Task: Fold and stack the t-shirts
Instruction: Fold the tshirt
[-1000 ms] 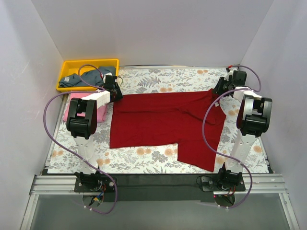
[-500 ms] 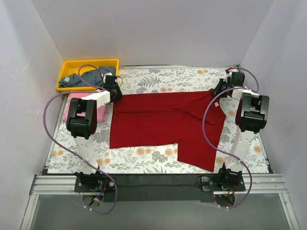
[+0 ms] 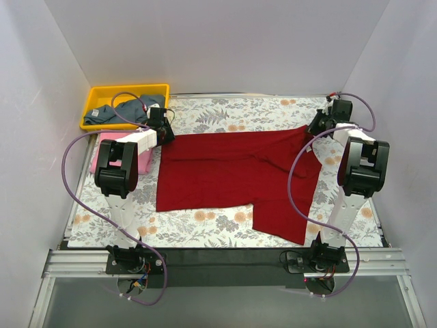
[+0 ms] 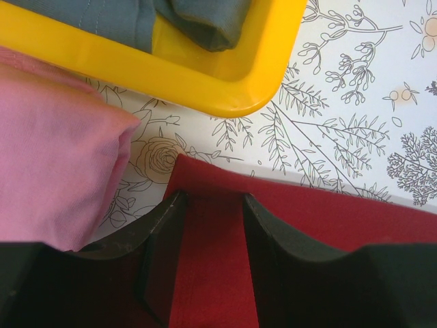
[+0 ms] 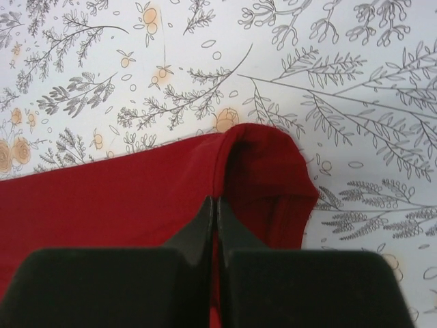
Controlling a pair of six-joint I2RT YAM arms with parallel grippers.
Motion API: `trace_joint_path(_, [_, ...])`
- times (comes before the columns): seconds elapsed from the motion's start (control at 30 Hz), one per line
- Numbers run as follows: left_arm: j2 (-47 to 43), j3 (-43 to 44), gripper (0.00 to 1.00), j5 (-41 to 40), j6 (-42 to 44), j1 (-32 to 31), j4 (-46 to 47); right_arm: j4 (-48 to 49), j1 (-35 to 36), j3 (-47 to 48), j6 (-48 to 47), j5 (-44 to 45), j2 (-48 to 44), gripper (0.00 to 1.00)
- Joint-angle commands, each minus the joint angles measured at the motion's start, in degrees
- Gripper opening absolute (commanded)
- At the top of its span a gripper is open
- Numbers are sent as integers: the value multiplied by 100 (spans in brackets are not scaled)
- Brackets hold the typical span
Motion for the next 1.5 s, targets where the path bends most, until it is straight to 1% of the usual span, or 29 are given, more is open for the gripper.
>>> trace_joint_path(0.0, [359,-331,39,-339,58,108,-1134,-140,-61,-234,153,269,-286,1])
trace_joint_path(0.17, [359,-331,39,-339,49,108,-1134,-148,-158,-489,347,269,-225,1])
trace_joint_path(0.33, [359,-322,39,-357,49,108,-1134,-148,-219,-551,444,226,-49,1])
trace_joint_path(0.47, [341,-322,39,-365,49,117,-1143,-157,-237,-604,506,225,-93,1])
trace_joint_path(0.67, [271,-287,42,-357,145,135,-1134,-210,-281,-385,471,357,117,1])
trace_joint_path(0.7, [236,-287,42,-365,146,135,-1134,-227,-281,-306,436,375,214,3])
trace_joint_path(0.77, [148,-287,44,-366,224,135,-1108,-297,-281,-218,374,358,276,10])
trace_joint_path(0.8, [26,-252,48,-357,251,135,-1108,-341,-281,-174,287,322,276,12])
trace_joint_path(0.87, [-159,-208,54,-269,312,126,-1116,-429,-272,-77,190,173,215,19])
trace_joint_path(0.9, [-360,-147,59,-234,374,109,-1125,-499,-246,-85,111,190,58,26])
trace_joint_path(0.97, [-572,-76,61,-120,418,38,-1134,-570,-211,-173,31,304,-162,33])
trace_joint_path(1.0, [-695,-41,62,-102,427,-14,-1143,-640,-158,-217,5,339,-424,38])
trace_joint_path(1.03, [-888,38,63,-84,418,-145,-1143,-675,-140,-296,-39,409,-566,40])
trace_joint_path(1.1, [-1073,108,65,-58,418,-339,-1213,-719,-18,-568,-66,489,-1030,43])
trace_joint_path(1.13, [-1239,161,66,-49,401,-583,-1239,-789,35,-664,-83,567,-1181,44])
trace_joint_path(1.2, [-1372,161,68,-5,401,-866,-1310,-904,289,-928,-153,577,-1585,44])
trace_joint_path(1.23, [-1460,153,69,-5,409,-1146,-1327,-1000,412,-1007,-223,629,-1700,44])
trace_joint_path(1.27, [-1609,66,70,-5,418,-1270,-1336,-1062,570,-1104,-415,708,-1815,44])
trace_joint_path(1.3, [-1697,4,70,21,418,-1472,-1354,-1071,920,-1305,-539,892,-2042,44])
trace_joint_path(1.33, [-1794,-75,71,65,409,-1543,-1363,-1071,1176,-1411,-697,1006,-2157,44])
trace_joint_path(1.37, [-2012,-259,71,109,357,-1587,-1380,-1071,1387,-1500,-838,1164,-2246,44])
trace_joint_path(1.4, [-2145,-408,71,231,313,-1605,-1389,-1071,1816,-1657,-1152,1314,-2368,43])
trace_joint_path(1.47, [-2444,-681,71,215,260,-1605,-1363,-1063,2213,-1746,-1427,1612,-2422,42])
